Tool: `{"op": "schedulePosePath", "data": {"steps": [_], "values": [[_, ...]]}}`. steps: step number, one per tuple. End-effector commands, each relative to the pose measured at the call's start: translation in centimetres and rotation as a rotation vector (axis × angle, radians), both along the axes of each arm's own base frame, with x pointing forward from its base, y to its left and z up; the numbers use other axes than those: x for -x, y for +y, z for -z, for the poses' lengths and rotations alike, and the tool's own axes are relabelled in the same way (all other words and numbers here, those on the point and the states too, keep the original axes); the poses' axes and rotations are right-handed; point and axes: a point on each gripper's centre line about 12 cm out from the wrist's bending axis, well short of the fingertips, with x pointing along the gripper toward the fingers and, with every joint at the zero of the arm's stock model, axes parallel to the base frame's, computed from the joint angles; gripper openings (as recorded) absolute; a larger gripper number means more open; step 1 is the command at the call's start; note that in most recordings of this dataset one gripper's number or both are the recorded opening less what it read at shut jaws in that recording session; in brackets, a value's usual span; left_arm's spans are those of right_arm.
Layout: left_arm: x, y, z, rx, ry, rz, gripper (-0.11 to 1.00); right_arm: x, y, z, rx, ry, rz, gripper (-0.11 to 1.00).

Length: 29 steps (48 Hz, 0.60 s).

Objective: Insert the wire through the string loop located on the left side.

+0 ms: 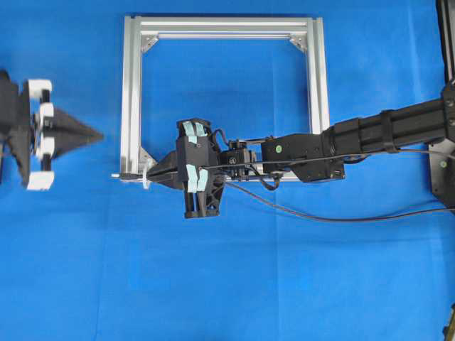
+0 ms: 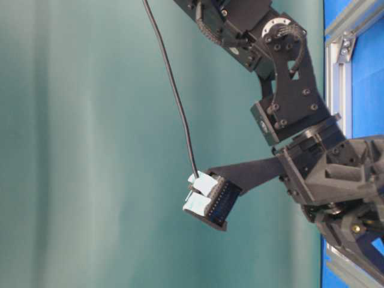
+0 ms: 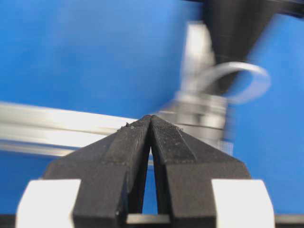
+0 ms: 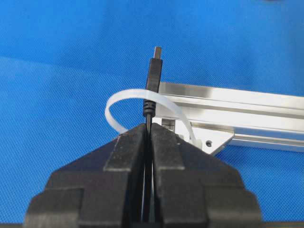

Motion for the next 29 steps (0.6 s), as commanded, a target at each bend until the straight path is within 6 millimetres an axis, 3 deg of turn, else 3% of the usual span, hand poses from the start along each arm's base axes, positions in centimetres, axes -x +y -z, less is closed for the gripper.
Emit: {"op": "schedulePosePath", "data": {"steps": [1,6,23,25,29], "values": [[-0.4,-1.7,-0.7,-0.005,-0.029,0.086,0.00,-0.5,-0.1,-1.7,-0.001,-0.046,0.001,0.00],[-0.7,-2.7,-1.1,-0.005,-0.045,0.133,0.00,-0.6,-0.1,-1.9,-0.001,-0.049,0.001,0.00],[-0.6,-2.8,-0.9,-0.017,-0.033,0.138,0.01,-0.5,-0.1,-1.8,-0.001,-0.048,0.001,0.00],[-0.7,-2.8,-0.9,-0.013,-0.034,0.137,0.04,-0.6,-0.1,-1.9,-0.001,-0.049,0.001,0.00],[-0.7,-2.7,-0.9,-0.004,-0.035,0.132,0.21,-0.5,-0.1,-1.8,-0.001,-0.048,0.001,0.00]]}}
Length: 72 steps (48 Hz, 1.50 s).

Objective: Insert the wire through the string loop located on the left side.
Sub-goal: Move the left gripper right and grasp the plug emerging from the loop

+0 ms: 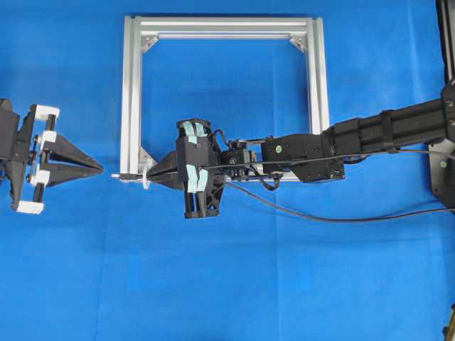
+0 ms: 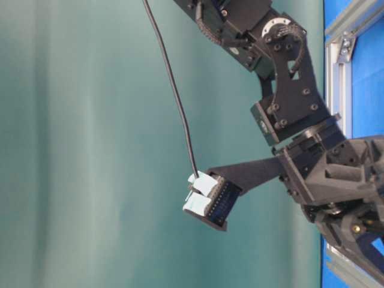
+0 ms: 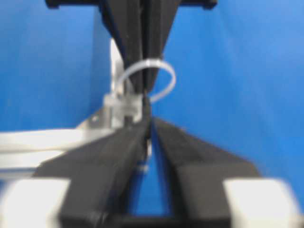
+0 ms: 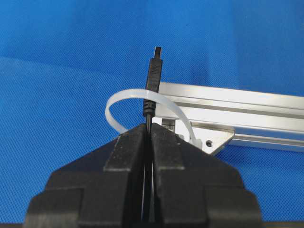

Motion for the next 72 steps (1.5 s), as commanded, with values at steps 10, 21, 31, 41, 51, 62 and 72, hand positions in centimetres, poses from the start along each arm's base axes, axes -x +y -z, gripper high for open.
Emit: {"op": "schedulePosePath", "data": {"steps": [10,21,31,41,51,62,72], "values": [[-0.6,-0.1,-0.7,0.018,-0.026,-0.002,0.82,-0.5,-0.1,-1.8,-0.001,-0.048,0.001,0.00],[-0.9,-0.1,-0.7,0.022,-0.023,-0.005,0.89,-0.5,-0.1,-1.8,-0.001,-0.048,0.001,0.00],[-2.2,0.5,0.6,0.009,0.047,-0.041,0.89,-0.5,-0.1,-1.8,-0.002,-0.047,0.002,0.00],[-4.7,0.6,2.6,-0.017,0.126,-0.047,0.89,-0.5,-0.1,-1.8,-0.002,-0.047,0.002,0.00],[-5.2,0.5,3.9,-0.020,0.171,-0.048,0.89,-0.5,-0.1,-1.8,-0.001,-0.048,0.001,0.00],[-5.2,0.6,3.7,-0.020,0.160,-0.050,0.89,-0.5,-0.1,-1.8,-0.001,-0.049,0.001,0.00],[-5.2,0.5,3.7,-0.020,0.158,-0.048,0.89,-0.5,-0.1,-1.8,-0.001,-0.049,0.001,0.00]]}}
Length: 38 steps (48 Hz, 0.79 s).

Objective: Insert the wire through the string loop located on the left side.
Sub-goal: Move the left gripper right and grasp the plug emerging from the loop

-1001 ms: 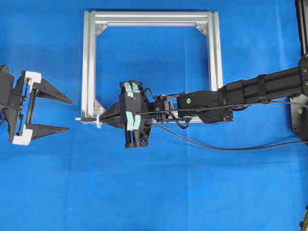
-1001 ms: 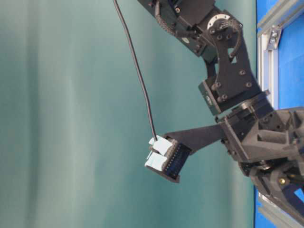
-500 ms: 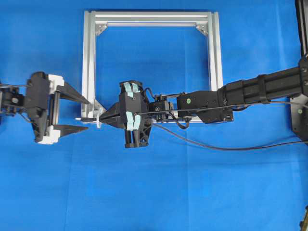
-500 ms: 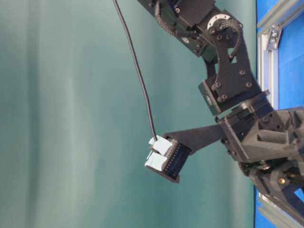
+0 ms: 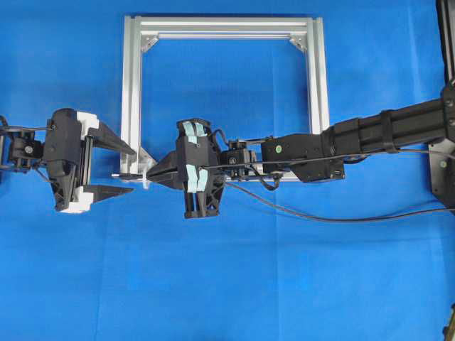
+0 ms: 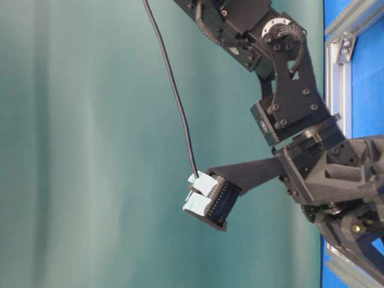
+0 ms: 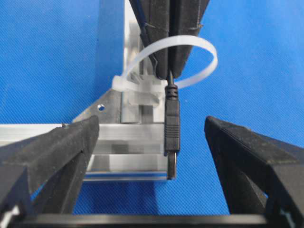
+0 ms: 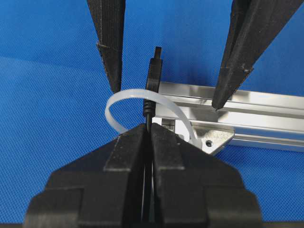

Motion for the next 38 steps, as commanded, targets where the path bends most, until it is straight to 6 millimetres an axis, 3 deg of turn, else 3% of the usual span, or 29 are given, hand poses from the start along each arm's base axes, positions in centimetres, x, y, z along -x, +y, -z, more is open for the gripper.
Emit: {"op": "schedulePosePath", "data": {"steps": [1,27,31,38], "values": [[-0.41,-0.01,-0.52,0.002,-0.026,0.000,0.89,-0.52,-0.12,-1.76,-0.001,-0.048,0.001,0.00],[-0.35,-0.56,-0.39,0.002,-0.014,0.023,0.85,-0.52,-0.12,-1.84,-0.001,-0.049,0.001,0.00],[-0.32,-0.73,-0.24,0.004,0.005,0.028,0.71,-0.52,-0.12,-1.84,-0.001,-0.049,0.001,0.00],[-0.25,-0.76,-0.25,0.001,0.006,0.031,0.26,-0.48,-0.13,-1.77,-0.001,-0.046,0.001,0.00]]}}
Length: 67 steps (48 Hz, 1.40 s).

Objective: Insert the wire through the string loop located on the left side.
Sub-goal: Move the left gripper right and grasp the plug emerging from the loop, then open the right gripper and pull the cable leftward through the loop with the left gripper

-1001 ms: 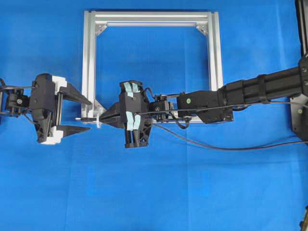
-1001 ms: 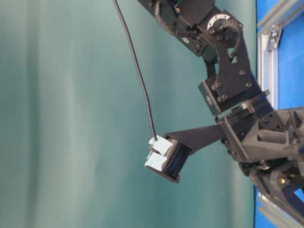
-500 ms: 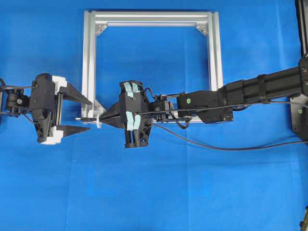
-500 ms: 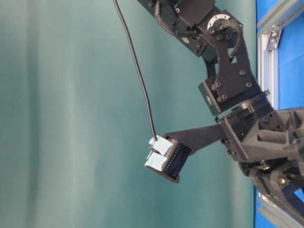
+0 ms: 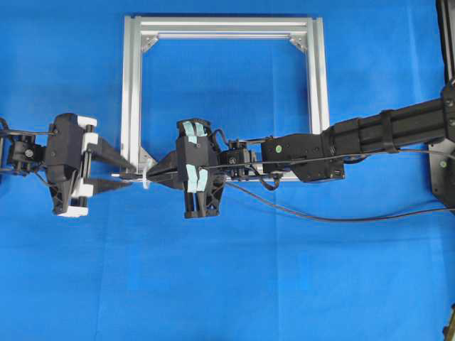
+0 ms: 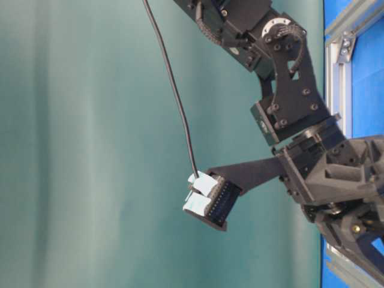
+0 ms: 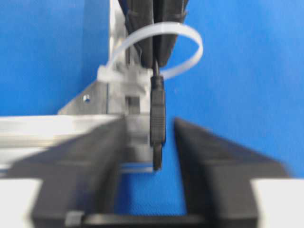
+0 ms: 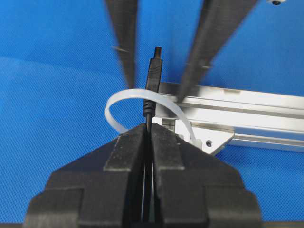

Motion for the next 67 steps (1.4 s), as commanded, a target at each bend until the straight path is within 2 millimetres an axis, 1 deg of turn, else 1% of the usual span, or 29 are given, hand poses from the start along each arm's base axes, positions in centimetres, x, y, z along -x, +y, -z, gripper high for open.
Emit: {"op": "schedulePosePath", "data": {"steps": [1,3,4,5,40,43,46,49,53,54,56,58,60,63,67], "values": [[-0.4,-0.1,-0.6,-0.003,-0.026,0.008,0.20,-0.5,-0.1,-1.8,-0.001,-0.048,0.001,0.00],[-0.5,-0.1,-0.7,-0.003,-0.033,0.007,0.10,-0.5,-0.1,-1.8,-0.001,-0.048,0.001,0.00],[-0.5,-0.1,-0.6,-0.004,-0.033,0.007,0.07,-0.5,-0.1,-1.8,-0.001,-0.048,0.001,0.00],[-0.5,-0.2,-0.7,-0.003,-0.039,0.008,0.07,-0.5,-0.1,-1.8,-0.001,-0.048,0.001,0.00],[-0.6,-0.1,-0.9,-0.003,-0.056,0.006,0.07,-0.4,-0.1,-1.8,-0.004,-0.047,0.002,0.01],[-0.5,-0.1,-0.9,-0.003,-0.054,0.006,0.07,-0.4,-0.1,-1.8,-0.006,-0.044,0.004,0.08],[-0.5,-0.1,-0.9,-0.003,-0.054,0.006,0.07,-0.4,-0.2,-2.0,-0.014,-0.047,0.009,0.21],[-0.4,-0.1,-0.8,-0.003,-0.051,0.008,0.07,-0.2,-0.2,-2.0,-0.018,-0.041,0.013,0.37],[-0.4,-0.1,-0.8,-0.002,-0.052,0.006,0.07,0.2,-0.2,-2.3,-0.019,-0.038,0.014,0.63],[-0.4,-0.1,-0.8,-0.002,-0.052,0.006,0.07,0.4,-0.1,-2.4,-0.018,-0.039,0.012,0.70],[-0.5,-0.1,-0.9,-0.001,-0.054,0.006,0.07,0.6,-0.1,-2.6,-0.019,-0.042,0.013,0.82],[-0.4,-0.1,-0.8,-0.002,-0.052,0.006,0.07,0.9,-0.1,-2.8,-0.021,-0.044,0.013,0.90],[-0.4,-0.1,-0.9,-0.001,-0.054,0.006,0.07,1.1,-0.2,-2.9,-0.022,-0.041,0.014,0.93],[-0.4,-0.1,-0.9,-0.001,-0.054,0.006,0.07,1.5,-0.2,-3.0,-0.024,-0.041,0.016,0.90],[-0.3,-0.1,-0.8,-0.003,-0.048,0.006,0.07,2.0,-0.2,-3.2,-0.024,-0.038,0.016,0.91]]}}
